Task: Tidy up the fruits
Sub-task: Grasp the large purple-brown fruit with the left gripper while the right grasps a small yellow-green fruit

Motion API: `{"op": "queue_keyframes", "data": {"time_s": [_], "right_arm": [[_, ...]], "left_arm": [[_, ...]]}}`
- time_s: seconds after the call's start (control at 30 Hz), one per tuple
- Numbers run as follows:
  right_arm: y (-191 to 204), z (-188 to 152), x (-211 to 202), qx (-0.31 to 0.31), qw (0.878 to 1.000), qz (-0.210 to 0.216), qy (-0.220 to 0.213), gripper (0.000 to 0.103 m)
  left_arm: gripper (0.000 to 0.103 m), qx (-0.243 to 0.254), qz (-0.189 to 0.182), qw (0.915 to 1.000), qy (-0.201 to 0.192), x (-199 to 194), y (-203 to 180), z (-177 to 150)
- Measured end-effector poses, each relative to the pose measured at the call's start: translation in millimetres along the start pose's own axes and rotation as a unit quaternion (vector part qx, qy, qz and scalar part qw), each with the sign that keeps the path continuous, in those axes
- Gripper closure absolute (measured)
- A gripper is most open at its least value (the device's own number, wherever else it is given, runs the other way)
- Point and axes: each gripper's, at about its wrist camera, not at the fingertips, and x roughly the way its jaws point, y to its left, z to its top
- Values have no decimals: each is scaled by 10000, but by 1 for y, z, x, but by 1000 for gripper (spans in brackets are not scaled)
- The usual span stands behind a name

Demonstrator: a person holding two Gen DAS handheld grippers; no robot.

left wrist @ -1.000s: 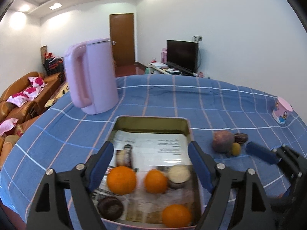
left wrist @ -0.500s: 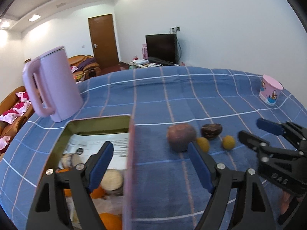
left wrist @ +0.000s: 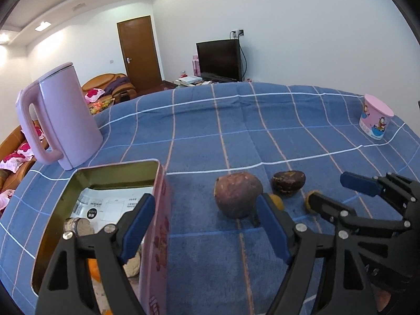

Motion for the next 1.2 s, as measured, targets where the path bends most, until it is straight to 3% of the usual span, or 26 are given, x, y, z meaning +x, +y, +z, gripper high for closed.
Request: {"op": "queue_keyframes", "data": {"time_s": [0.17,0.3,0.57,0.6,0.67,1.2], "right_arm": [[-2,1,17,88,9987,222,447,64],[-6,2,15,203,9984,337,398,71],[-8,2,17,250,9980,389,433,72],[-9,1,17,267,9978,409,440,72],[-8,2,18,249,9978,421,452,73],[-4,2,15,139,9989,302,343,76]], "left_arm": [[23,-84,-126,9997,206,16,-2,4],[28,39,-206,9994,267,24,-13,6],[34,-127,-436,9977,505,39,-15,9],[36,-173,-516,9971,523,39,-14,9],[51,-185,-731,9957,536,39,-15,9],[53,-160,-911,9947,455,34,-16,6]]}}
